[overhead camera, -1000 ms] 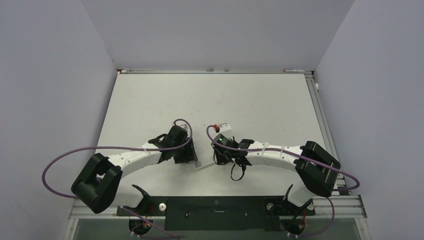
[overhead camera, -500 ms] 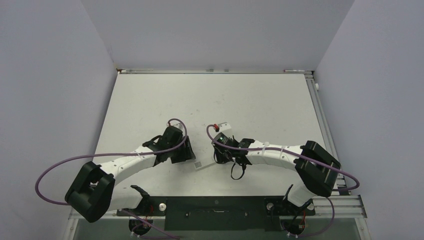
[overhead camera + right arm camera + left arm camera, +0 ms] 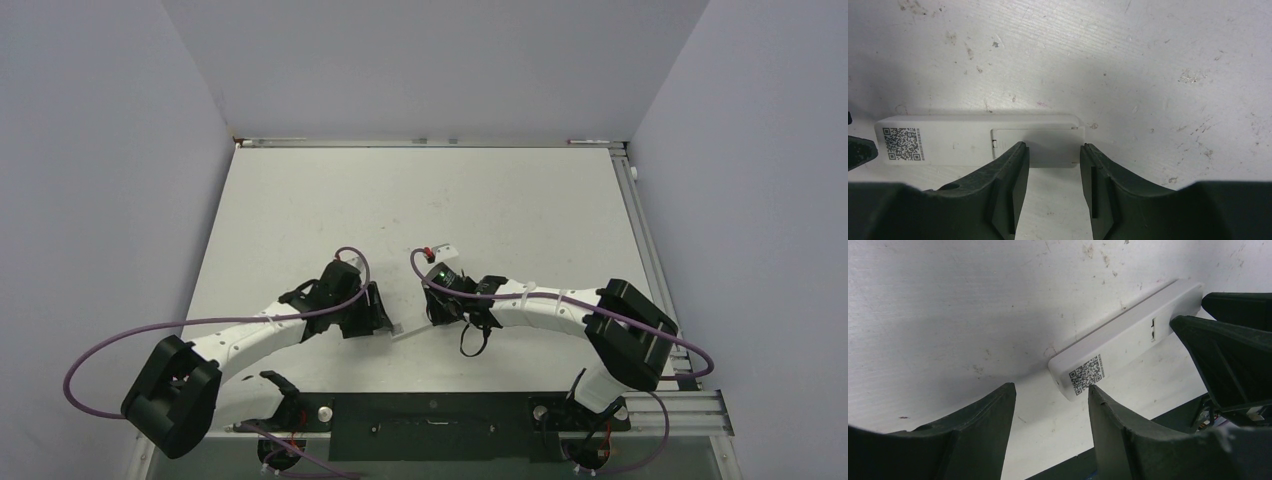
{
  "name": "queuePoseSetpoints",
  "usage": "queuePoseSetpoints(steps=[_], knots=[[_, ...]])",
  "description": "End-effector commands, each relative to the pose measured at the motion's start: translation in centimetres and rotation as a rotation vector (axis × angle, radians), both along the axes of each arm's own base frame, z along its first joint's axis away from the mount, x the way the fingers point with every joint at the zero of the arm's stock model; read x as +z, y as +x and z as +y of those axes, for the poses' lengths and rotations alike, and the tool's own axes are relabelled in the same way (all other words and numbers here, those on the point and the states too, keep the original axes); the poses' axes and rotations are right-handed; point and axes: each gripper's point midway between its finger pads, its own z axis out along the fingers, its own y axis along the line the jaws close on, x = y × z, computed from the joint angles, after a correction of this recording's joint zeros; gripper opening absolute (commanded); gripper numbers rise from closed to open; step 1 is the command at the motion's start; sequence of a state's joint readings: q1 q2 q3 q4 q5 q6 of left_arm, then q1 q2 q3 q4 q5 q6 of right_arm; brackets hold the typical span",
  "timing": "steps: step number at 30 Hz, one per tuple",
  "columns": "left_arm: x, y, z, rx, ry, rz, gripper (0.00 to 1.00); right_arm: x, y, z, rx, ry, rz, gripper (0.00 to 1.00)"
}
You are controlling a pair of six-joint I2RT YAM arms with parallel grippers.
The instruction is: Load the batteries into the remote control
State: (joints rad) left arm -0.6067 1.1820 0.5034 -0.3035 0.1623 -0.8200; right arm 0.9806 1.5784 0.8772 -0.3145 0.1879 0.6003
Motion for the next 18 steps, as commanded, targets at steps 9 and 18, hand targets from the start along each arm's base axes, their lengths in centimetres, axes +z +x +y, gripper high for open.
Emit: queuePoseSetpoints(steps=[9,18], knots=[[0.2,0.1,-2.0,-0.043,-0.083,0.03,0.52,-0.5,-0.1,0.1,0.03,0.008,0.002,0.42],[0.0,0.4,-2.7,-0.055,-0.096,0.037,0.52,-0.7,-0.4,0.4,0.046,0.022,0.017,0.41]])
